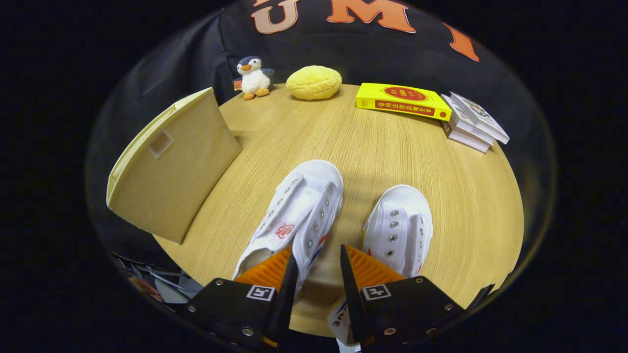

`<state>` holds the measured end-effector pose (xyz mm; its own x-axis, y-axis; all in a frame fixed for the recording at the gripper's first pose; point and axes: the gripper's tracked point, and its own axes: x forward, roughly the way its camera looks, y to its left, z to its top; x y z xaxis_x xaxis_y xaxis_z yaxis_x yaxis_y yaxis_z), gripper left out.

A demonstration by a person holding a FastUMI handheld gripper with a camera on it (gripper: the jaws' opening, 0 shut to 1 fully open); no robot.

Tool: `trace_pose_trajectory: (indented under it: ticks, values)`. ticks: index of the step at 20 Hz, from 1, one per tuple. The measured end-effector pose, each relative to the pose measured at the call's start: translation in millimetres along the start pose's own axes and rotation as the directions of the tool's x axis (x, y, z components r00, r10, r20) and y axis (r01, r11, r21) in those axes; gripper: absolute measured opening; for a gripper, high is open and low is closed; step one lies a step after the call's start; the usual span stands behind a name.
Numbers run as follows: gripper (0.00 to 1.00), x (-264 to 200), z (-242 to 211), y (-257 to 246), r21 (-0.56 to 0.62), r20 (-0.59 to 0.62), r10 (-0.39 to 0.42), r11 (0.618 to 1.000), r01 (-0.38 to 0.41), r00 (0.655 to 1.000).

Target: Open the storage box then place both shoes into the box .Put the left shoe in first, then the right shoe, with the right side of both shoes facing outward in a uniform manner.

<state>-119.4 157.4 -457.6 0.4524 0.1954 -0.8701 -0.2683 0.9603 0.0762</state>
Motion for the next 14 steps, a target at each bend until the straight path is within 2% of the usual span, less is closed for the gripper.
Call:
trace_pose_trajectory:
  ticks: [2, 6, 9, 10, 13, 14]
  values:
    - [0.44, 11, 6, 0, -0.003, 0.031, -0.028, 1.000, 0.028, 0.999]
    - [0.28, 26, 7, 0, 0.058, 0.051, -0.077, 0.996, 0.074, 0.996]
    - [0.20, 33, 6, 0, 0.112, 0.044, -0.092, 0.990, 0.086, 0.995]
    - [0.17, 34, 5, 0, 0.134, 0.037, -0.093, 0.987, 0.087, 0.995]
    - [0.15, 33, 5, 0, 0.253, 0.001, -0.071, 0.965, 0.068, 0.997]
    - [0.10, 35, 7, 0, 0.301, -0.007, -0.058, 0.952, 0.058, 0.998]
